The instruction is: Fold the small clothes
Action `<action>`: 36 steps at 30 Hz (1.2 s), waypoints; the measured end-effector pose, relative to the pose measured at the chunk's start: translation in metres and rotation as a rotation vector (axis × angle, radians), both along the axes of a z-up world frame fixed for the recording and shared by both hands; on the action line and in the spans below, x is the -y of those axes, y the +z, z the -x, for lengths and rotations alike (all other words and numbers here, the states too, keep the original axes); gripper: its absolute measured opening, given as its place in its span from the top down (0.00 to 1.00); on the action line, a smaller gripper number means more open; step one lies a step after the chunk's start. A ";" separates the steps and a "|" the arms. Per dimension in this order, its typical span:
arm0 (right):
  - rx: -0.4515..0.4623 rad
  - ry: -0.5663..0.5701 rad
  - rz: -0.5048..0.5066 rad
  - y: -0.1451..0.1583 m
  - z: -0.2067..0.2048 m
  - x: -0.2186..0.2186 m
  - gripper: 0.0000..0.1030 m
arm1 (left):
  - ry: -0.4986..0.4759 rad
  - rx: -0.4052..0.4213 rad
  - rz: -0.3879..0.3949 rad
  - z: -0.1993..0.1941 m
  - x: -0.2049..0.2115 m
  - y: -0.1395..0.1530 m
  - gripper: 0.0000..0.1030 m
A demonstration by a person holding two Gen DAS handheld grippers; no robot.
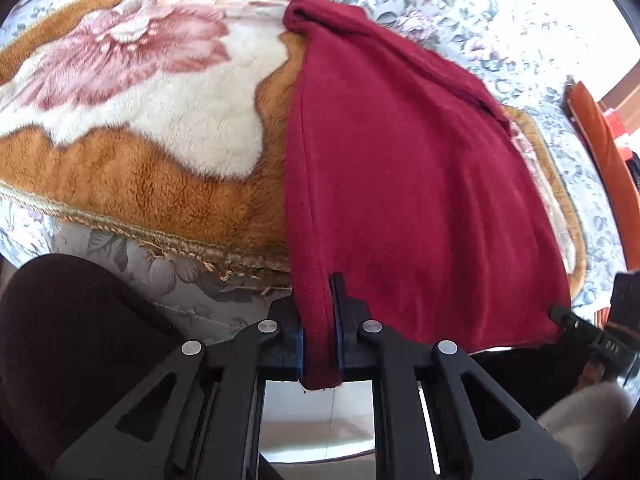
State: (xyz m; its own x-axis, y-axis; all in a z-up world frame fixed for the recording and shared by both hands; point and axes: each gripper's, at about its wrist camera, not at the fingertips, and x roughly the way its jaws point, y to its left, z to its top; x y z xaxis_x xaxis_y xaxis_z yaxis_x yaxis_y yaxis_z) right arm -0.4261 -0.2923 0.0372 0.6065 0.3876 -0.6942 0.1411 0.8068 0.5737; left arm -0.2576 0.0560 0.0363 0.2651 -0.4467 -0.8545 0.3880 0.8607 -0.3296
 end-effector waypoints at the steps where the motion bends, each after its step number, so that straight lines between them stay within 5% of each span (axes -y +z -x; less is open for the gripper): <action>1: 0.028 0.009 -0.023 0.009 -0.001 0.002 0.91 | -0.011 0.007 0.018 0.001 0.000 0.007 0.91; 6: 0.164 0.040 -0.113 0.044 -0.013 0.010 0.91 | -0.035 0.001 0.102 -0.013 0.007 0.030 0.91; 11: 0.269 0.014 -0.100 0.084 -0.039 0.034 0.92 | -0.010 0.023 0.196 -0.050 0.012 0.062 0.92; 19: 0.344 -0.107 -0.092 0.121 -0.144 0.093 0.92 | 0.049 0.130 0.248 -0.165 0.053 0.113 0.92; 26: 0.282 -0.227 -0.143 0.090 -0.265 0.154 0.92 | 0.117 0.117 0.188 -0.290 0.117 0.092 0.92; 30: 0.124 -0.287 -0.105 0.045 -0.324 0.179 0.91 | 0.148 0.020 0.137 -0.339 0.139 0.047 0.92; 32: 0.070 -0.315 -0.131 0.026 -0.338 0.192 0.88 | 0.154 -0.019 0.175 -0.357 0.139 0.035 0.89; 34: 0.111 -0.338 -0.177 0.027 -0.333 0.201 0.82 | 0.164 -0.016 0.213 -0.365 0.135 0.037 0.81; 36: 0.170 -0.398 -0.140 0.042 -0.320 0.206 0.58 | 0.146 0.001 0.204 -0.369 0.138 0.044 0.73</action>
State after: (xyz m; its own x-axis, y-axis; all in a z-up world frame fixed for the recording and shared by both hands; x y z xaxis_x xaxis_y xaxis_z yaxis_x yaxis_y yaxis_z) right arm -0.1065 -0.4987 0.0790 0.8280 0.1842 -0.5297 0.3190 0.6222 0.7149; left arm 0.1113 -0.0824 0.0807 0.3402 -0.5670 -0.7501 0.2652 0.8232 -0.5020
